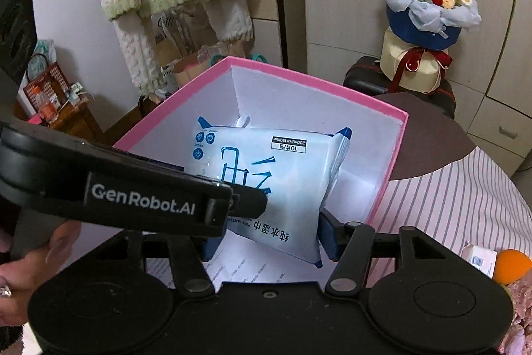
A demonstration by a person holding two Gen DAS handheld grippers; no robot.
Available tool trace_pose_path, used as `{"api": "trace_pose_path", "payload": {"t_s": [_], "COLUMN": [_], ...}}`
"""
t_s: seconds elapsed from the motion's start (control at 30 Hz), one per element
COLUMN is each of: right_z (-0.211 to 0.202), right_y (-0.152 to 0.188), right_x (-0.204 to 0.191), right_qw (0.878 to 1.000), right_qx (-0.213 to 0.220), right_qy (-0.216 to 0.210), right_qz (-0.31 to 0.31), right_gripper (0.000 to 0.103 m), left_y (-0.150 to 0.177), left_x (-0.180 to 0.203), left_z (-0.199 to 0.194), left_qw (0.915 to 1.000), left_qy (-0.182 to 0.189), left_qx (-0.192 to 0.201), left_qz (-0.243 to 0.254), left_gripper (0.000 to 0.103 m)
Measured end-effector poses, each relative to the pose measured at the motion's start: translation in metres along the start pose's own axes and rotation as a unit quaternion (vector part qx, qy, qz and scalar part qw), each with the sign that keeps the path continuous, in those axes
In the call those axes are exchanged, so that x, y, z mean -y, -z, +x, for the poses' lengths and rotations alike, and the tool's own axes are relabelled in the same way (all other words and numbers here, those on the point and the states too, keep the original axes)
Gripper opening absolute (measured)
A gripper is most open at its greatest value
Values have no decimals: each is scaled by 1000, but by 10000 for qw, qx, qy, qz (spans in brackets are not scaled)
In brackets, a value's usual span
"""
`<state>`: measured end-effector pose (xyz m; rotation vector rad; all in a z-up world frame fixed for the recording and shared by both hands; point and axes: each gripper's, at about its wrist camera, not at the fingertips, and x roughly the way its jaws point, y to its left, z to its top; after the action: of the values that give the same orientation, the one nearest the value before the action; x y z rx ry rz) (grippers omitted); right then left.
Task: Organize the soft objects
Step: 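Lower the wipes pack into the pink box and open both grippers, then move both grippers to the white-and-brown plush cat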
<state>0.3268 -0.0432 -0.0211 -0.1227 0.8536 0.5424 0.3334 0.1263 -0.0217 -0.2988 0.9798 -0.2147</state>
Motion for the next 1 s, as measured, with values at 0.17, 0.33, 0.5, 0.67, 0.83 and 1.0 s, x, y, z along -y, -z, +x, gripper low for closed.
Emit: {"api": "trace_pose_path", "payload": {"t_s": [0.17, 0.33, 0.5, 0.67, 0.83, 1.0], "right_z": [-5, -24, -52, -87, -119, -150], "right_y": [4, 9, 13, 23, 36, 58], "right_x": [-7, -14, -21, -28, -28, -19], "right_qw": [9997, 9989, 9978, 9966, 9959, 9954], "right_qx": [-6, 122, 282, 452, 577, 646], "right_qy": [161, 280, 313, 273, 257, 183], "right_qz": [-209, -365, -508, -631, -652, -678], "right_gripper": [72, 72, 72, 72, 72, 72], "left_y": [8, 17, 30, 49, 71, 91], "left_x": [3, 13, 30, 46, 61, 75], "left_z": [-22, -53, -86, -119, -145, -161], "left_qw": [9981, 9959, 9918, 9855, 9796, 9751], "left_qy": [-422, -381, -275, -157, 13, 221], "left_qx": [352, 510, 697, 937, 1081, 1105], "left_qz": [289, 640, 1034, 1405, 1693, 1911], "left_gripper": [70, 73, 73, 74, 76, 77]}}
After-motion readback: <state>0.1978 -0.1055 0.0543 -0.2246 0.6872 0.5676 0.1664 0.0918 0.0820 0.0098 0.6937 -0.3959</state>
